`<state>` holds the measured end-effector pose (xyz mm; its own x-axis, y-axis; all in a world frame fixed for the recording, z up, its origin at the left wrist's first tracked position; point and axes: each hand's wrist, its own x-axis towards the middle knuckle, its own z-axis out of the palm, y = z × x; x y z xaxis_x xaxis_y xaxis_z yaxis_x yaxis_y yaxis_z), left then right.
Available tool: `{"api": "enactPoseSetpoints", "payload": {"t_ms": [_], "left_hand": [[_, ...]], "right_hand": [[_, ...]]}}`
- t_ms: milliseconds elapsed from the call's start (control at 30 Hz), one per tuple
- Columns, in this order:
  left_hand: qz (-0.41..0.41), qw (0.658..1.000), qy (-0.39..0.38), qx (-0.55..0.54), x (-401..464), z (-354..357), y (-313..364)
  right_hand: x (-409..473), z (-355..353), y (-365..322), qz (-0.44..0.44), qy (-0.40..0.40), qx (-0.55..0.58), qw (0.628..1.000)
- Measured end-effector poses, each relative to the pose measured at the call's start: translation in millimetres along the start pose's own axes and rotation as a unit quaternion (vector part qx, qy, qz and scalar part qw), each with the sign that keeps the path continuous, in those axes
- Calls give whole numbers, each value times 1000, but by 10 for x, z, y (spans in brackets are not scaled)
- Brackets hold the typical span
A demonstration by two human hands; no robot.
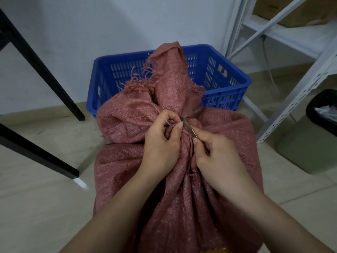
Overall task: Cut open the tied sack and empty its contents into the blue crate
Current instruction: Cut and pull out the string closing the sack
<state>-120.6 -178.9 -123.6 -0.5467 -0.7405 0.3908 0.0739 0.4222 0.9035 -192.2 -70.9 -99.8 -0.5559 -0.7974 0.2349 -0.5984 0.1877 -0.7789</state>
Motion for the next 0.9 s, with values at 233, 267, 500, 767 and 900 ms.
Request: {"api": "enactPoseSetpoints", "payload": {"t_ms": [233,267,500,767,900], "left_hand": [[-15,1000,8,-4,12,-2,6],[-19,1000,9,-9,12,1,7],[25,1000,1,19,-2,38,10],[9,1000,6,4,-24,44,-10],[26,1000,1,10,-40,49,5]], "right_hand": [[-30,-14,-17,8,-10,-2,1000],[-37,-9,-29,8,-6,-4,1000],[-36,-7,-9,4,34,-27,999],[-57,26,12,14,17,-17,1000],[-45,33,10,2,30,-29,999]]}}
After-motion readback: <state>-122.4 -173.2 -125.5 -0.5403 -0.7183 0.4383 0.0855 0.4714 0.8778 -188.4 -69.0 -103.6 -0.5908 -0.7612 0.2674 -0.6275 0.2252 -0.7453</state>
